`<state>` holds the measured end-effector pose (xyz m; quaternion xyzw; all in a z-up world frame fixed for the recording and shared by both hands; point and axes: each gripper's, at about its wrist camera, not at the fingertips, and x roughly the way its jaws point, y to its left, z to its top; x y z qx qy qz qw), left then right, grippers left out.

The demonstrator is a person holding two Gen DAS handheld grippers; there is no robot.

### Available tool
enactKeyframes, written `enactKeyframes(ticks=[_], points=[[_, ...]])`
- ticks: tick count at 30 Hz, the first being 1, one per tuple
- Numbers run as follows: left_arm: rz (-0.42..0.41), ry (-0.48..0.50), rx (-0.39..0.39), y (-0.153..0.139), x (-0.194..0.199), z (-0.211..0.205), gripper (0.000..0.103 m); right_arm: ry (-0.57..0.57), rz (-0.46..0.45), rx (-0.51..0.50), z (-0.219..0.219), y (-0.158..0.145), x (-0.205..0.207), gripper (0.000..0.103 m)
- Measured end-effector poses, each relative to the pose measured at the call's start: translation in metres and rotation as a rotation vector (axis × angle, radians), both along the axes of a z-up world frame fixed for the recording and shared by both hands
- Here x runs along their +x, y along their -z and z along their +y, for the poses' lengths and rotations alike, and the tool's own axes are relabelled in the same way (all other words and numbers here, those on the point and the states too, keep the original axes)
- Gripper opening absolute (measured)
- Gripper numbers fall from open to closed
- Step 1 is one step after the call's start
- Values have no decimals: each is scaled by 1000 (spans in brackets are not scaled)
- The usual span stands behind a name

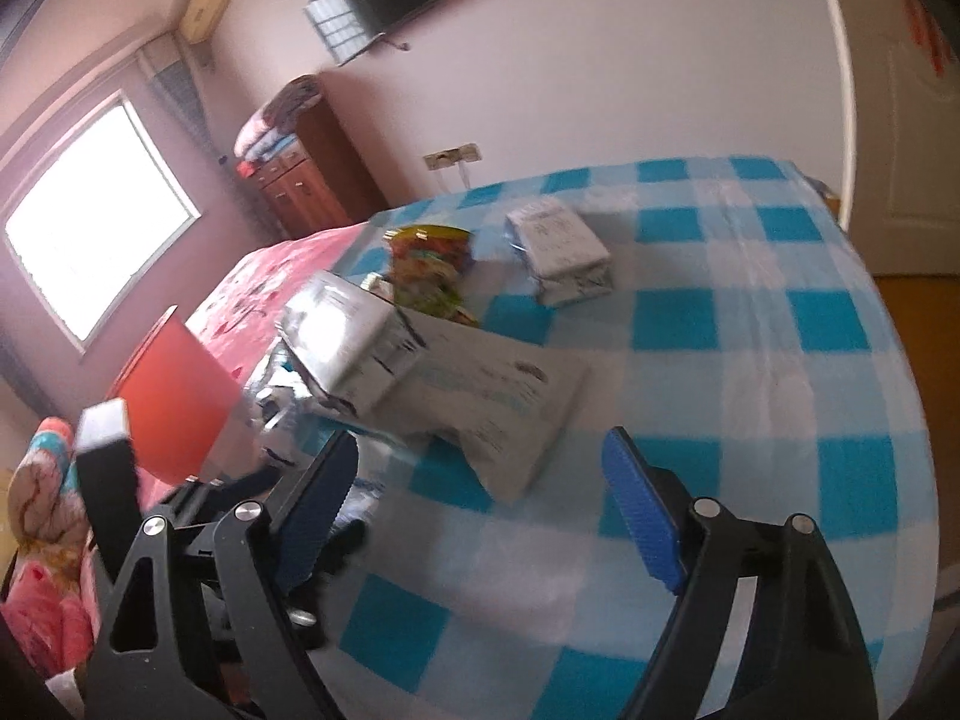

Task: Collect trash
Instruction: 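Grasp the crumpled white yogurt bottle with the left tool while the right tool grasps the white milk carton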

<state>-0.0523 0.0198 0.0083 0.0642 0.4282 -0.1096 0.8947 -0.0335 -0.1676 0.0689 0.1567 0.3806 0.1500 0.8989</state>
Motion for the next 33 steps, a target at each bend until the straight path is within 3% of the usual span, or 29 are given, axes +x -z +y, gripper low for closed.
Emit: enactKeyframes(ticks=[4,6,8,23,33], points=[[21,-4,5,6,3,-1,68,-86,-24,-28,22,-13,19,83],[13,-7,12,7,2,-2,64,-129,-24,-37,32,-18,30,86],[11,-9,12,7,3,-2,64,-154,-23,-44,40,-22,40,94],[-14,-46,-89,-16,-16,47,64,-361,-23,-324,117,-14,93,95],[-80,-111,-79,-37,-30,84,64,-367,-36,-530,136,-2,90,93]])
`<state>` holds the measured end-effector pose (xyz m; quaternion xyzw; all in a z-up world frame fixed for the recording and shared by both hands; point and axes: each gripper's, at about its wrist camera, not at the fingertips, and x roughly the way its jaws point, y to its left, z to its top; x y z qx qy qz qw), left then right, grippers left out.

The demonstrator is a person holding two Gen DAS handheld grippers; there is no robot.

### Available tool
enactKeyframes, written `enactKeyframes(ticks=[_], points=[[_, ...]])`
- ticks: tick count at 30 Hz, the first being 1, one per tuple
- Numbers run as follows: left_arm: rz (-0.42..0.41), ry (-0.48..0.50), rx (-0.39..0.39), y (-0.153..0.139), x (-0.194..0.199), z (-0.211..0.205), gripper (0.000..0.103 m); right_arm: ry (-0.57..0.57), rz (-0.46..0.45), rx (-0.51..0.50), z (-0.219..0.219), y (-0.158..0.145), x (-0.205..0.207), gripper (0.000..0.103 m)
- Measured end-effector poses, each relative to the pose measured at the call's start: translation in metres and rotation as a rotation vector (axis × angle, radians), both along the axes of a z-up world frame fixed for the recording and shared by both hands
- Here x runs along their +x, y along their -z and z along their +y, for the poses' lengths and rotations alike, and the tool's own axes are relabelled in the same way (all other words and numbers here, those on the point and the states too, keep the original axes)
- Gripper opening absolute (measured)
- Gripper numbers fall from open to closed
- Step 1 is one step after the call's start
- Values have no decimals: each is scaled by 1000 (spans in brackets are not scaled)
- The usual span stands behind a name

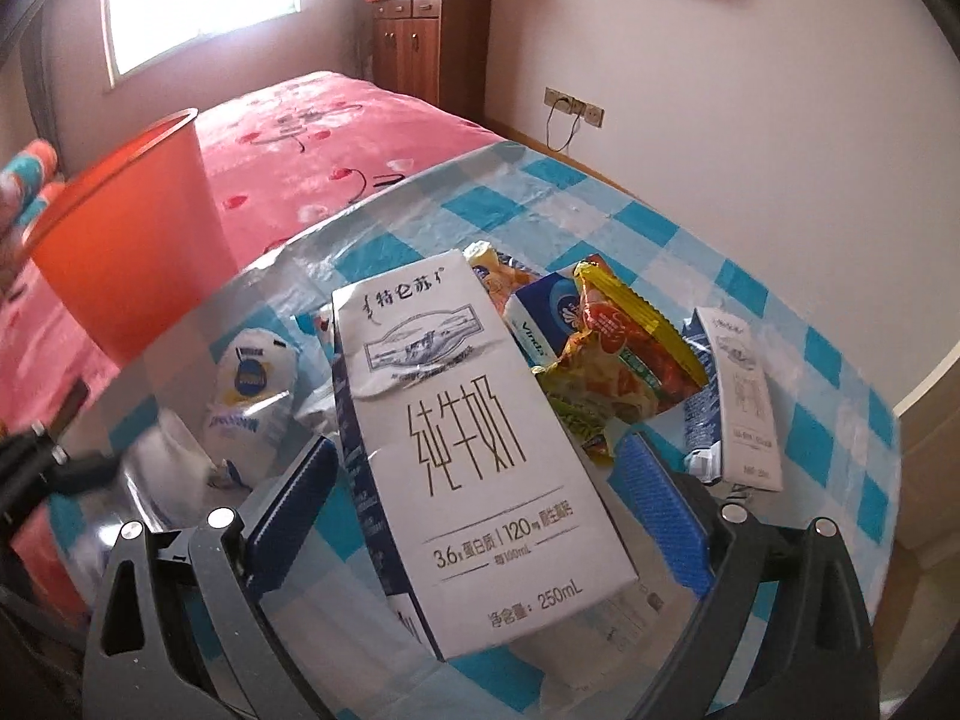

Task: Collect trash
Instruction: 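Grasp the crumpled white yogurt bottle with the left tool while the right tool grasps the white milk carton, then carry both items over the orange bucket and open both tools to drop them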

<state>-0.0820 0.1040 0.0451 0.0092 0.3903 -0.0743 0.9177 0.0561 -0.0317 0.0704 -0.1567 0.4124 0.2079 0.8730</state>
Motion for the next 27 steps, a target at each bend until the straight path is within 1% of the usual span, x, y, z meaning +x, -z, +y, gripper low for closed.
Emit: enactKeyframes(ticks=[1,4,6,11,16,18,22,25,27], points=[[-8,-6,4,-1,-1,4,64,-2,-6,-9,1,0,-1,85],[-19,-21,2,-3,-4,6,64,15,-14,-30,2,0,-4,74],[-24,-27,-1,-3,-4,10,64,27,-26,-38,0,0,-7,71],[-37,-30,-7,-2,-7,13,64,75,-24,-5,-6,-2,-13,69],[-56,-21,-25,-6,-10,15,64,119,-50,28,-12,-9,-26,68],[-68,-19,-31,-10,-12,16,64,134,-58,57,-14,-16,-31,68],[-114,-22,-55,-28,-13,21,64,133,-72,128,-11,-38,-38,68],[-165,-41,-71,-46,-13,28,64,96,-69,198,2,-60,-40,68],[-211,-72,-78,-63,-16,39,64,59,-70,239,15,-75,-39,68]])
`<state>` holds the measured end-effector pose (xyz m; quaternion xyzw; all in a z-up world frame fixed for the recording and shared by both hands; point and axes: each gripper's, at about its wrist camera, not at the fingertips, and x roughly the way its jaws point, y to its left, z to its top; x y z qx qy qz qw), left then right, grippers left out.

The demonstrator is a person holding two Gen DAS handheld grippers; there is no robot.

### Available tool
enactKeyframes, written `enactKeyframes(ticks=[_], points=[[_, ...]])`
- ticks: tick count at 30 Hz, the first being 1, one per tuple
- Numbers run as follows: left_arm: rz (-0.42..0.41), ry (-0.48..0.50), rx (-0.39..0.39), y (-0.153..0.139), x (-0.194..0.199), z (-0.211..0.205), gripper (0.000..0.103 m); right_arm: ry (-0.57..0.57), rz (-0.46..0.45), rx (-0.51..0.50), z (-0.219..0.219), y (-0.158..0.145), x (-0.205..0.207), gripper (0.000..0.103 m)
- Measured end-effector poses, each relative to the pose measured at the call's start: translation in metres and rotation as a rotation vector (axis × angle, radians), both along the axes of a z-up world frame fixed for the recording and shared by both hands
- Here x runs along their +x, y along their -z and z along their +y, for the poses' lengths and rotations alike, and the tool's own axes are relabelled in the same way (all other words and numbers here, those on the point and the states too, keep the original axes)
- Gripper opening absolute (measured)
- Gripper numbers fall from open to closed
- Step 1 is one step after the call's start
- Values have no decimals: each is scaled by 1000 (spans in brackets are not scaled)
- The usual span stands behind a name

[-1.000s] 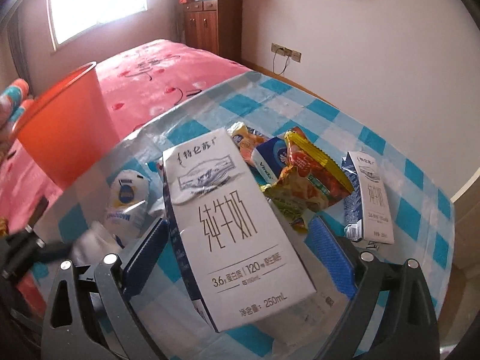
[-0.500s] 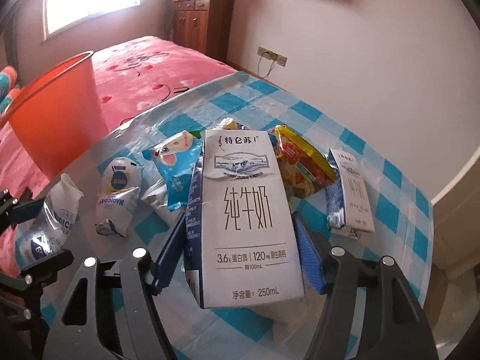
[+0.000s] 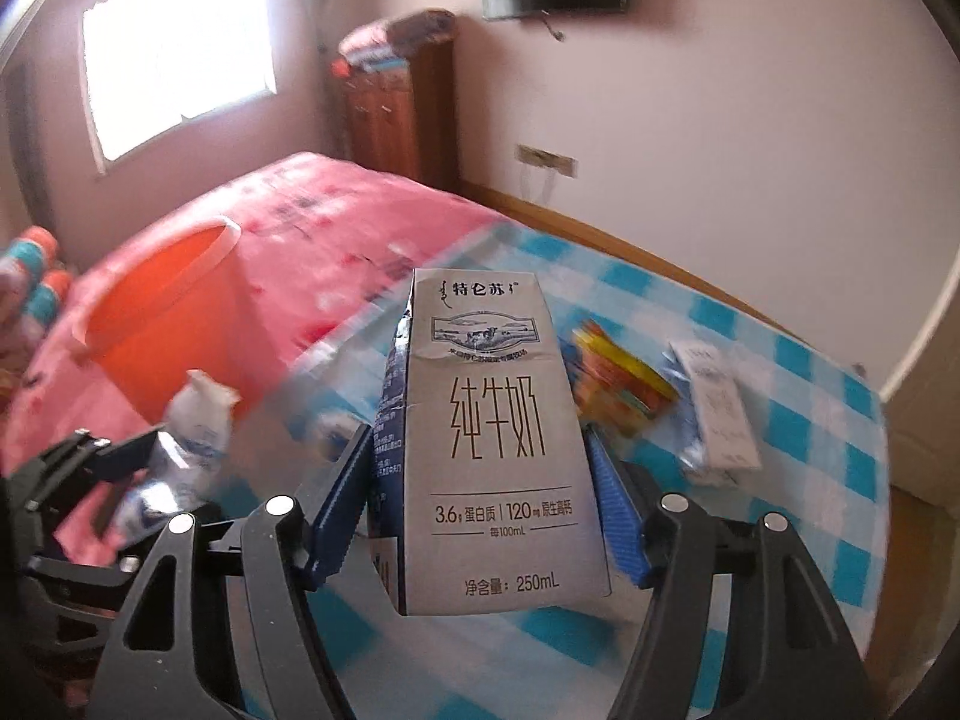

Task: Collect trash
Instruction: 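Carry both items over the orange bucket and open both tools to drop them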

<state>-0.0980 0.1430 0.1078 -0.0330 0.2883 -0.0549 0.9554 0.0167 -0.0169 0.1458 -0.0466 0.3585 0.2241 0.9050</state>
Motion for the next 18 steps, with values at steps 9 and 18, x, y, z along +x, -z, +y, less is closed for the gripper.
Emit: enactKeyframes(ticks=[9,18], points=[[-106,-234,19,-54,-9,79,64,-262,14,169,110,-58,10,68],[-54,-469,40,-45,16,167,64,-380,100,235,204,-53,41,68]])
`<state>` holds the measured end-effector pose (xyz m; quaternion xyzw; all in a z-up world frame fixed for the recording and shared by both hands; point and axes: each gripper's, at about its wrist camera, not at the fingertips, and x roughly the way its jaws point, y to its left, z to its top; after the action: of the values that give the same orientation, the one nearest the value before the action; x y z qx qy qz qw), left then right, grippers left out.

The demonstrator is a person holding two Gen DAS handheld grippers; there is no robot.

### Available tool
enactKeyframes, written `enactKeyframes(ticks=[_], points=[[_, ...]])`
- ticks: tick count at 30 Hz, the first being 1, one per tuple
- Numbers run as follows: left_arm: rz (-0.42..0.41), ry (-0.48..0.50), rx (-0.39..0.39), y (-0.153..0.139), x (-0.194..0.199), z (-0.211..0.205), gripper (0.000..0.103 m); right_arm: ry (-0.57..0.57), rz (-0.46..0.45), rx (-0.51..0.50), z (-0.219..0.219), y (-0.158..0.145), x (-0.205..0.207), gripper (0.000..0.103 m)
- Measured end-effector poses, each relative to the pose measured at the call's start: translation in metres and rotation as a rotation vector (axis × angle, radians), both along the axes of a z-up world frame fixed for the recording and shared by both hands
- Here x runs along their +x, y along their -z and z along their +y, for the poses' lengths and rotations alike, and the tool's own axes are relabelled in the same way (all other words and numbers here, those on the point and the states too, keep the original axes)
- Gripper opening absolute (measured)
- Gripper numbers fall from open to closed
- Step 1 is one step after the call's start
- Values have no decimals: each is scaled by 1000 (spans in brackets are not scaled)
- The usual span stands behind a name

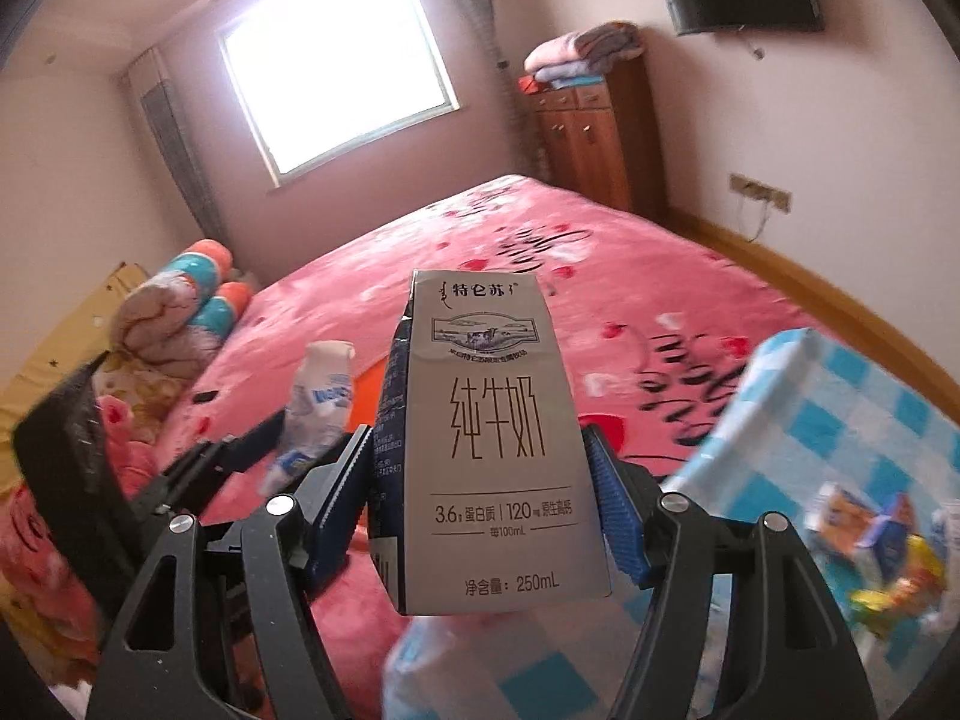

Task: Collect trash
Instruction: 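Carry both items over the orange bucket and open both tools to drop them, then move both open tools back over the checked cloth toward the remaining trash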

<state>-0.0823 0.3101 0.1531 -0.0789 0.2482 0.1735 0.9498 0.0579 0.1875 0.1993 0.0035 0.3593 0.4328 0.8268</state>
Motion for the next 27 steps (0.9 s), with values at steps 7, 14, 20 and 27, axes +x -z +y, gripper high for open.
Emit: enactKeyframes(ticks=[7,14,20,27], points=[[52,-67,-35,18,11,32,80,-24,69,28,29,13,11,77],[21,-95,-15,18,-6,34,91,138,-35,90,-14,9,-9,91],[-22,-66,40,10,-24,10,91,283,-123,111,-66,18,-35,94],[-79,32,38,8,-45,-22,91,382,-233,161,-117,33,-70,97]])
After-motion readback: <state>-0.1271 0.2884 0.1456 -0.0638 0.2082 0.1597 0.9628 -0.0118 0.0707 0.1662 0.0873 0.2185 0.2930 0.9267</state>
